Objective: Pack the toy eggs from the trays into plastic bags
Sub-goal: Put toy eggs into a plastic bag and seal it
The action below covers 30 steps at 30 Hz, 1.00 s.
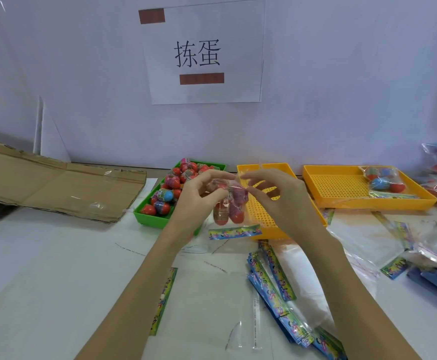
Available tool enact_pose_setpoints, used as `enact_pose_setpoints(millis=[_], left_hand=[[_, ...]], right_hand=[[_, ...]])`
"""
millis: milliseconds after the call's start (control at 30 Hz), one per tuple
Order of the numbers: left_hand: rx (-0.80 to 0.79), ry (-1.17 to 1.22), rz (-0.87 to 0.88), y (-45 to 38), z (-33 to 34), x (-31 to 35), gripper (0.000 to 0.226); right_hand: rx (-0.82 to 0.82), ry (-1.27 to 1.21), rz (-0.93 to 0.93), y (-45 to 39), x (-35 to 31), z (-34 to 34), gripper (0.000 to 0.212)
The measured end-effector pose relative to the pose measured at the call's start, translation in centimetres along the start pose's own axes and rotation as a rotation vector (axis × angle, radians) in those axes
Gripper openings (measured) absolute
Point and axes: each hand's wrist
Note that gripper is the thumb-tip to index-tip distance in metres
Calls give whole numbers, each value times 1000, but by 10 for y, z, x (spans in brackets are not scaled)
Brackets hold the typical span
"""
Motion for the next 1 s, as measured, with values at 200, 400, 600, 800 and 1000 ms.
enact_pose_setpoints(millis=[200,400,600,800,1000], left_hand=[[-21,118,-55,-2,-1,-2,27],[-49,192,-91,-5,-3,-4,27],[-25,95,-116,-4,-6,-5,17],[-25,-43,-100,-4,-8,-6,18],[-52,-17,-119,-1,-9,-1,26]], right_hand=[[62,-11,-42,-1,-4,2,24],[-78,-24,-6,0,-9,2,41],[-55,-45,-38,-2,-6,-3,25],[-66,-136,37,-3,-6,-3,20],[-189,-196,104,-5,-5,-8,21]])
Point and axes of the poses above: each hand's wrist, its own y-axis away from the middle knuckle, its own z-axis out of the palm, x = y × z, and after that the axes turned 14 degrees about -y, right-handed
